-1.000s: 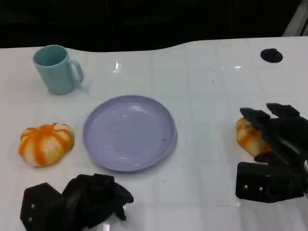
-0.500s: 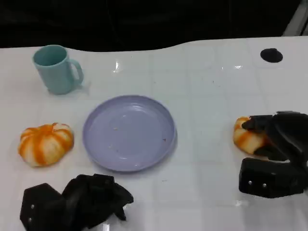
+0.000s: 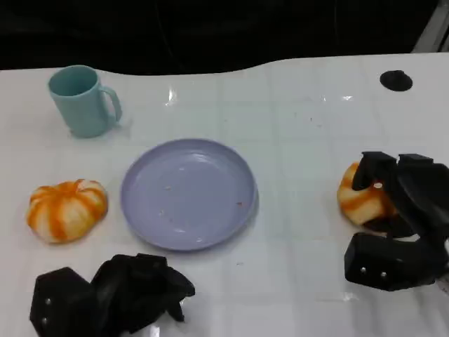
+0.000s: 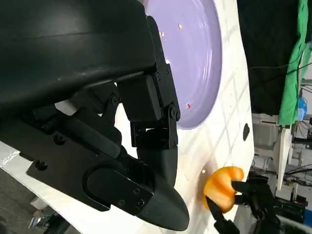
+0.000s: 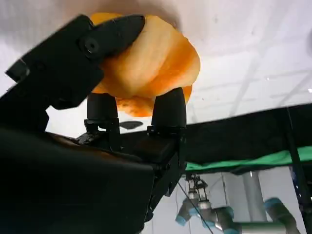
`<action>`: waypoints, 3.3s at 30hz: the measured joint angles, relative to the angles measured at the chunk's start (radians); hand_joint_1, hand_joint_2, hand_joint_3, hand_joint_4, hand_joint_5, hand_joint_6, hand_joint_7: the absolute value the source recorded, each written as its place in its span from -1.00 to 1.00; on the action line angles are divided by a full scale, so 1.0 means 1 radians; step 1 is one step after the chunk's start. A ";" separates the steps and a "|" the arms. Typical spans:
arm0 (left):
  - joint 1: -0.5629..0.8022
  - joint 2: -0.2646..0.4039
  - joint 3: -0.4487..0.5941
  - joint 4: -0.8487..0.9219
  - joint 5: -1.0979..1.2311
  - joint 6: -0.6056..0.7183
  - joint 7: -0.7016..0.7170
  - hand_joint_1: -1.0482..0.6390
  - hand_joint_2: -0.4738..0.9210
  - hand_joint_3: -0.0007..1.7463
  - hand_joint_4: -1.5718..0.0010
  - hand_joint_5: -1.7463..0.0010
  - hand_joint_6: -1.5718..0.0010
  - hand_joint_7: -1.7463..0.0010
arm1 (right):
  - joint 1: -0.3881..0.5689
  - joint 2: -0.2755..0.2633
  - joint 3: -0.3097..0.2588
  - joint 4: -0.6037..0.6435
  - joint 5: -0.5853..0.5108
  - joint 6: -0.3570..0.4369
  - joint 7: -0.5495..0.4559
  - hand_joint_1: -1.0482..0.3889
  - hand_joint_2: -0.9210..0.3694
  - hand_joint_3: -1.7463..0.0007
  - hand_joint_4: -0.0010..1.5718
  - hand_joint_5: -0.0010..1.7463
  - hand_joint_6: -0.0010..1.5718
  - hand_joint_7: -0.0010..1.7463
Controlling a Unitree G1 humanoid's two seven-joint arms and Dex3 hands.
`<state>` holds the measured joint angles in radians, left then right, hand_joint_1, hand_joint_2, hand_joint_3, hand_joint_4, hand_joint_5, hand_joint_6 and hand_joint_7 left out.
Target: Grasp the bread from the table and place it into the plate.
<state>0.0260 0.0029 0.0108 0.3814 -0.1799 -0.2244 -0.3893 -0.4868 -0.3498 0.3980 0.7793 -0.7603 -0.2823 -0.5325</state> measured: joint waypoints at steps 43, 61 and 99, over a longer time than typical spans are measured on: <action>-0.026 0.000 0.000 0.038 -0.001 -0.020 0.000 -0.98 0.82 -0.99 -0.17 -0.69 -0.87 0.49 | -0.277 0.402 0.094 0.272 0.031 -0.221 -0.080 0.32 -0.07 -0.55 0.18 1.00 -0.05 0.92; -0.025 -0.001 -0.002 0.036 -0.004 -0.016 0.000 -0.99 0.81 -1.00 -0.16 -0.73 -0.88 0.50 | -0.328 0.461 0.109 0.333 0.083 -0.184 0.131 -0.09 -0.83 0.74 -0.97 -0.51 -0.56 -1.00; -0.029 -0.003 -0.005 0.048 -0.001 -0.030 0.000 -0.99 0.81 -1.00 -0.16 -0.72 -0.90 0.53 | 0.233 0.126 -0.068 -0.404 0.185 -0.425 0.243 0.11 -0.98 0.91 -0.28 -0.10 -0.03 -0.76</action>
<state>-0.0028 0.0002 0.0053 0.4290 -0.1810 -0.2542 -0.3896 -0.2536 -0.2237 0.3297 0.3753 -0.5757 -0.7070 -0.2891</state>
